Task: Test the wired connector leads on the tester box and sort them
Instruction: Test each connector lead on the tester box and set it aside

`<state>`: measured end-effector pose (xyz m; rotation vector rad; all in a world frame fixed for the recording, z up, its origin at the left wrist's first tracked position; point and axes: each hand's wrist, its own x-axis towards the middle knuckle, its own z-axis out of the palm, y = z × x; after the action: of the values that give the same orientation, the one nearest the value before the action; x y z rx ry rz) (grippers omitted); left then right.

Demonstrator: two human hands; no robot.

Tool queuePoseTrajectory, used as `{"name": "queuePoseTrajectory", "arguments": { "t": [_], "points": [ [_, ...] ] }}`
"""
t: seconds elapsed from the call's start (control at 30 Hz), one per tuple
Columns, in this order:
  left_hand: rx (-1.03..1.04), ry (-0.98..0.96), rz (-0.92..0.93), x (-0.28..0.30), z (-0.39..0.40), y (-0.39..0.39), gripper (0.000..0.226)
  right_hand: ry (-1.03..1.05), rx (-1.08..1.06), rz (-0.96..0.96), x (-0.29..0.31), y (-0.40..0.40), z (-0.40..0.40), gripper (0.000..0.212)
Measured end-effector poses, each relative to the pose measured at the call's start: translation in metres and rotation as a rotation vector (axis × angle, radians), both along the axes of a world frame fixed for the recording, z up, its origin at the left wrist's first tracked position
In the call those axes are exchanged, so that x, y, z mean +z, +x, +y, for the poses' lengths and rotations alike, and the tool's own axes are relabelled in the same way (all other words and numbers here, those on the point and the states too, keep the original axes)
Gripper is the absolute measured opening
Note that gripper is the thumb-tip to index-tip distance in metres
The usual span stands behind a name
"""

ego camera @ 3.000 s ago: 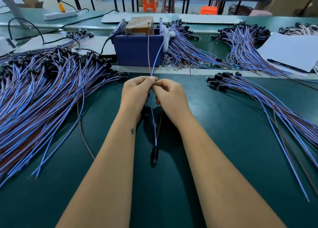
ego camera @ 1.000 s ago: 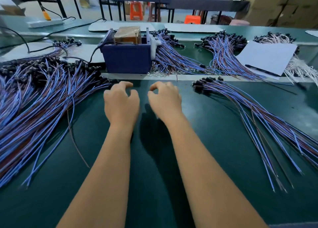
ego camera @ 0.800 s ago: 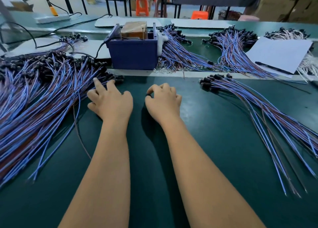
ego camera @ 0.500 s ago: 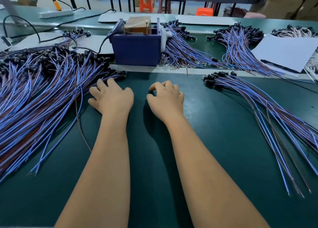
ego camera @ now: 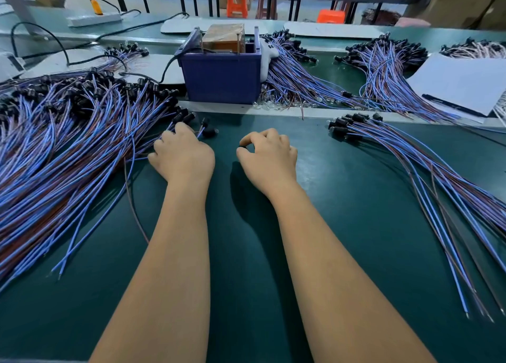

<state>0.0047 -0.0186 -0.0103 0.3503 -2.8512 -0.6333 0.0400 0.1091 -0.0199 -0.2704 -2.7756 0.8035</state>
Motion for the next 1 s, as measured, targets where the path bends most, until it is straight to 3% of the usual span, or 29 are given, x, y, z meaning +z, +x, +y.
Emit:
{"name": "queuePoseTrajectory", "arguments": {
  "t": [0.1, 0.4, 0.5, 0.6, 0.73, 0.83, 1.0],
  "points": [
    [-0.017, 0.024, 0.078, -0.001, -0.002, 0.001, 0.026, -0.019, 0.009, 0.007, 0.000, 0.001, 0.000, 0.022],
    [-0.077, 0.441, 0.377, -0.002, -0.001, 0.001, 0.018, -0.065, 0.013, 0.031, 0.001, 0.002, 0.001, 0.023],
    [-0.153, 0.918, 0.396, 0.003, 0.006, 0.001, 0.017, -0.398, -0.008, 0.157, 0.005, 0.005, 0.000, 0.023],
    [-0.278, 1.426, 0.324, 0.013, 0.016, 0.008, 0.034, -0.770, -0.018, 0.227, 0.012, 0.007, 0.004, 0.025],
    [-0.618, 1.972, 0.020, 0.022, 0.021, 0.017, 0.046, -1.277, 0.110, 0.119, 0.022, 0.010, 0.004, 0.037],
    [-0.929, 1.967, -0.323, 0.026, 0.028, 0.028, 0.049, -1.423, 0.219, -0.018, 0.024, 0.010, 0.006, 0.058],
    [-1.101, 1.449, -0.625, 0.025, 0.038, 0.038, 0.055, -1.632, 0.042, 0.041, 0.032, 0.014, 0.019, 0.031]
  ]
}}
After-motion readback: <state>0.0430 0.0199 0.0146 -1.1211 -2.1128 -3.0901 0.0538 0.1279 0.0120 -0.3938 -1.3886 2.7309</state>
